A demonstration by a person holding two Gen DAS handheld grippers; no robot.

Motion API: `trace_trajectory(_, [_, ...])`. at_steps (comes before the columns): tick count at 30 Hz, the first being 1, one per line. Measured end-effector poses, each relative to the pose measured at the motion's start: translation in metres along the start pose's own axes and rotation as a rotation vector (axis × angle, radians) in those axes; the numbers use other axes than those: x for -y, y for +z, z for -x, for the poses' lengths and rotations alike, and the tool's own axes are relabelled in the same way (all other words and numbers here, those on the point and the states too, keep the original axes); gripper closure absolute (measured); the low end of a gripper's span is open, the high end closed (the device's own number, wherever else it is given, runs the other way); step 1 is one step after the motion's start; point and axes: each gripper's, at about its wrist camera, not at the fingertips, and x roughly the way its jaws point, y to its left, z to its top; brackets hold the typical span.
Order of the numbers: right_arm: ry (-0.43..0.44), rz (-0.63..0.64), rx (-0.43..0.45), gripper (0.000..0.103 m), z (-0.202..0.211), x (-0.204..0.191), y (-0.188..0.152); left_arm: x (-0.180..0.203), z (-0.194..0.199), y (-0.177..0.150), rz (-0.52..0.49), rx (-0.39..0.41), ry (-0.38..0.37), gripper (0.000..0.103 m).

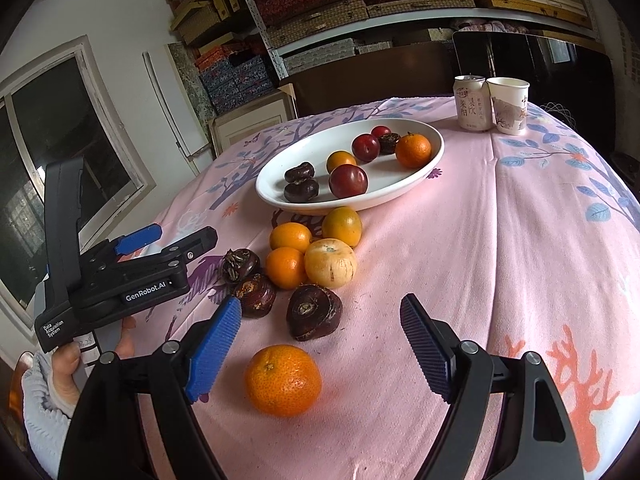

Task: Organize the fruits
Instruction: 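Withdraw both open tools from the plate toward the remaining fruits, then grasp a tangerine with the right tool while the left tool grasps a dark purple fruit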

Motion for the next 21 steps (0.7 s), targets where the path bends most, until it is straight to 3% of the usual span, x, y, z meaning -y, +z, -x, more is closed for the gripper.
trace_trajectory(18, [0.032,0.069,-0.175,0.021,-0.022,-0.016,-0.016,0.001,0.0,-0.001,-0.005,0.002,0.005,0.005])
trace_trajectory(20, [0.041,0.081,-0.187,0.025,-0.024,-0.018,-0.017,0.001,0.0,-0.001,-0.006,0.002,0.005,0.005])
trace_trajectory(21, [0.048,0.084,-0.195,0.032,-0.025,-0.019,-0.018,0.0,0.0,-0.001,-0.007,0.0,0.004,0.005])
